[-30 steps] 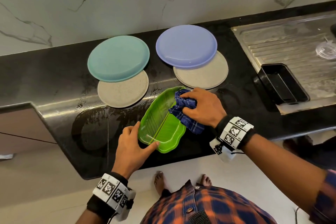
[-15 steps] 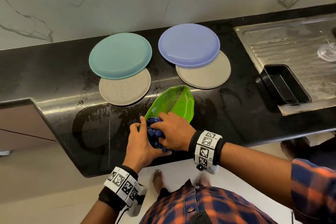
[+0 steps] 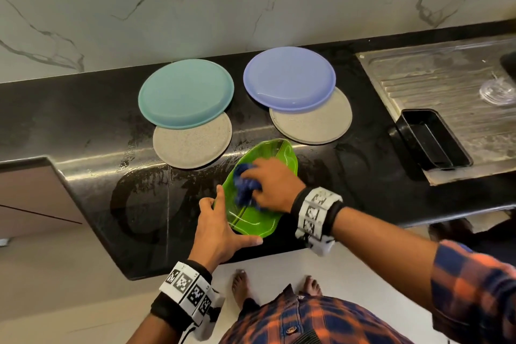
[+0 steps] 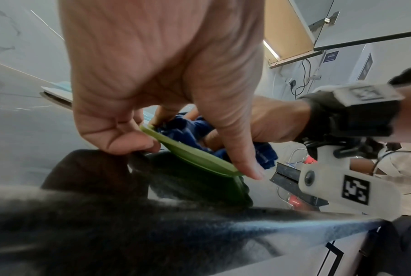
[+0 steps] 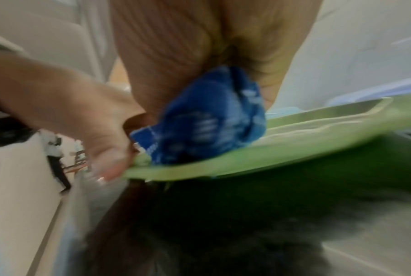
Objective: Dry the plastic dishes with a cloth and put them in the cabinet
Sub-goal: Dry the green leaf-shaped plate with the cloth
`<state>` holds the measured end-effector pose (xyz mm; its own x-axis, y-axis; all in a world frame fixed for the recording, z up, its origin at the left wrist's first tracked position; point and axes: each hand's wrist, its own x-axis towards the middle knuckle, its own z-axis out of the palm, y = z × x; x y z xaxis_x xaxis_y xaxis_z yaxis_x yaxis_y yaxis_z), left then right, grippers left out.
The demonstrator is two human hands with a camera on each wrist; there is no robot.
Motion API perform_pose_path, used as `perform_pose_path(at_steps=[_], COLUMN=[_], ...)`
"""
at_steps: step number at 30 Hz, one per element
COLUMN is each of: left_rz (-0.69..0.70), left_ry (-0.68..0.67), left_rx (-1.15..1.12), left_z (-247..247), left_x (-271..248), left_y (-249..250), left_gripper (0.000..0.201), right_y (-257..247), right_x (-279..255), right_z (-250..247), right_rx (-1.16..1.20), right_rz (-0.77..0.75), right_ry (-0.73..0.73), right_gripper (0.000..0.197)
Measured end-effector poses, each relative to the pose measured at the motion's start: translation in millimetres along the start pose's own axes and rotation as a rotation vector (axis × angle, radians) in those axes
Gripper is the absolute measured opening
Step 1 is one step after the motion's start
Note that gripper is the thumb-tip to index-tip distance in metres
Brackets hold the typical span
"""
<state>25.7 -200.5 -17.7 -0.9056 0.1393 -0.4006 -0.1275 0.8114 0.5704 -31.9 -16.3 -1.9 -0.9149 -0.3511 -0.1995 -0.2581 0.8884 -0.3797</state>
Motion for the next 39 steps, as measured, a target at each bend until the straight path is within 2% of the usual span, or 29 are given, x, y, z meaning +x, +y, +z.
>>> perform_pose_path(at_steps=[2,6,8,11,13,15,19,22,24,27,29,33,36,39], left_rz=[0.007,0.000,-0.011,-0.013,-0.015,-0.018,-0.018,-0.021,-0.030,-0.044,-0.050,-0.062,-0.072,-0.051], left_ry=[0.009,0.003,0.002,0.006,0.005,-0.001,0.005,0.005,0.007,0.002,-0.002,-0.005,-0.001,0.015], left_rx=[-0.032,-0.024,-0.002,0.000,-0.003,-0.005,-0.018,-0.004,0.000,0.020,0.053,0.121,0.136,0.145], left_z=[0.1,0.3,0.0,-0.7,-0.8,0.0,1.5,2.4,2.9,0.5,-2.2,-5.3,-5.6,-5.6], left_x=[-0.1,-0.3,-0.1,-1.5,-1.2,0.3,2.4,2.4,1.0,-2.1,-3.9,-6.5,-7.9,-8.6], left_y=[-0.9,-1.3,-1.5,-0.1,0.6,-0.7,-2.5,-2.3,-1.5,-0.2,1.8,5.4,6.7,4.8], left_gripper=[0.155,0.155,0.156,0.156,0.156,0.156,0.156,0.155,0.156,0.156,0.155,0.154,0.153,0.152], right_y=[-20.2,-15.5,8.0,45.2,52.5,42.2,0.4,-13.5,-1.2,37.4,58.2,51.1,21.0,-15.7], right_x=[-10.8,-4.4,13.0,29.0,31.7,31.6,19.0,9.9,16.8,26.5,24.1,-3.8,-33.9,-50.6], right_z=[13.7,8.5,-4.7,-27.7,-31.1,-23.8,7.2,8.8,-13.6,-54.6,-65.4,-60.7,-45.5,-26.1], right_rx=[-0.029,-0.056,-0.116,-0.160,-0.143,-0.150,-0.077,-0.143,-0.242,-0.304,-0.277,-0.294,-0.256,-0.206], right_rz=[-0.142,-0.169,-0.083,0.175,0.220,0.164,-0.052,-0.192,-0.155,0.079,0.178,0.135,0.082,-0.046], right_ry=[-0.068,-0.039,0.046,0.144,0.159,0.125,0.026,0.000,0.022,0.042,0.042,-0.052,-0.121,-0.242], right_gripper=[0.040,0.043,0.044,0.050,0.050,0.051,0.057,0.059,0.052,0.046,0.039,0.025,0.022,0.020])
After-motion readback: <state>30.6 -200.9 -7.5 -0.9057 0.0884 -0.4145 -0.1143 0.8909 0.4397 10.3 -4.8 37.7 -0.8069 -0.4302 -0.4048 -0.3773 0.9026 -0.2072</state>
